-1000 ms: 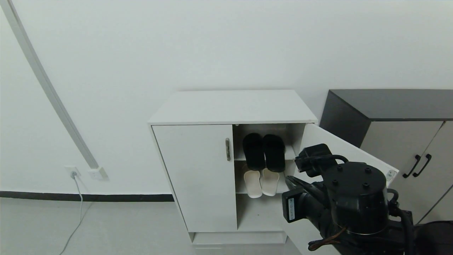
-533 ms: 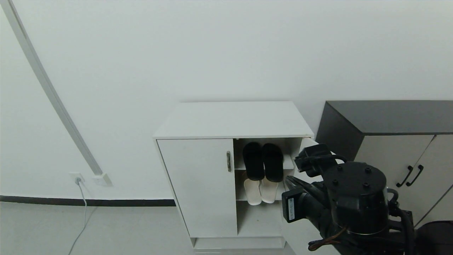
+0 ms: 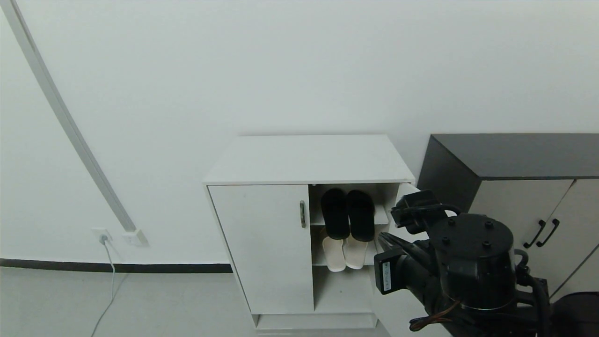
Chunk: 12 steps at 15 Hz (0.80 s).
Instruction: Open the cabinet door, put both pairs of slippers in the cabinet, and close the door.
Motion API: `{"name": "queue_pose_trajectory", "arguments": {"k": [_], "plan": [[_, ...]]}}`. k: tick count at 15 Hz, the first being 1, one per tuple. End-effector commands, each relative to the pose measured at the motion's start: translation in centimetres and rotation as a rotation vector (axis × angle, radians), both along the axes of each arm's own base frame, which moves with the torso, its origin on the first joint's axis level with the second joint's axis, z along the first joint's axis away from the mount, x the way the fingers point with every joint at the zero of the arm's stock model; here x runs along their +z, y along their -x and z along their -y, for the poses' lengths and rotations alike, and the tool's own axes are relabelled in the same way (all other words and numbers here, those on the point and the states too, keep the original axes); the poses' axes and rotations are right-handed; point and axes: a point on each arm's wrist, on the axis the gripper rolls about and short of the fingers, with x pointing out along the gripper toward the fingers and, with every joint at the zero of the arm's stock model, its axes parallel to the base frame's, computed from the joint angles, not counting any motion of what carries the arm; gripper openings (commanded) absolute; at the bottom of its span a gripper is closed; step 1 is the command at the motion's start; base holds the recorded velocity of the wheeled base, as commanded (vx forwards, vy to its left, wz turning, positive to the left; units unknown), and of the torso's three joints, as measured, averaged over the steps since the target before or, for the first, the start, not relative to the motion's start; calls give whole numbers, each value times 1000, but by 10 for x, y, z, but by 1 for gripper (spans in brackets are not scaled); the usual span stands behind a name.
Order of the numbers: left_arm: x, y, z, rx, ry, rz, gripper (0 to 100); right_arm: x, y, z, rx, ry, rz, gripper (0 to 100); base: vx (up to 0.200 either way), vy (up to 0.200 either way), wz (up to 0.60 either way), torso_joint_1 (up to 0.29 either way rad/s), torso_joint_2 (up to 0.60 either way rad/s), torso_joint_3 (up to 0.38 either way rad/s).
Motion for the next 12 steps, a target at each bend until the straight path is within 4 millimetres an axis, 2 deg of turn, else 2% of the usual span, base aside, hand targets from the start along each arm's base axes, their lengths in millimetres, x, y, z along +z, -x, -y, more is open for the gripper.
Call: {"name": "queue_pose_trajectory", "arguments": {"k": [1, 8, 12], "plan": [[0, 0, 0, 0, 2, -2, 0, 1, 1, 1, 1, -2, 3, 0, 0, 0, -600, 2, 2, 2], [0, 0, 0, 2, 2, -2, 0, 5, -3, 5, -16, -7, 12, 0, 0, 0, -600, 4, 3, 2], [0, 0, 0, 2, 2, -2, 0, 4, -5, 7, -25, 7, 14, 0, 0, 0, 0, 0, 0, 0]]}}
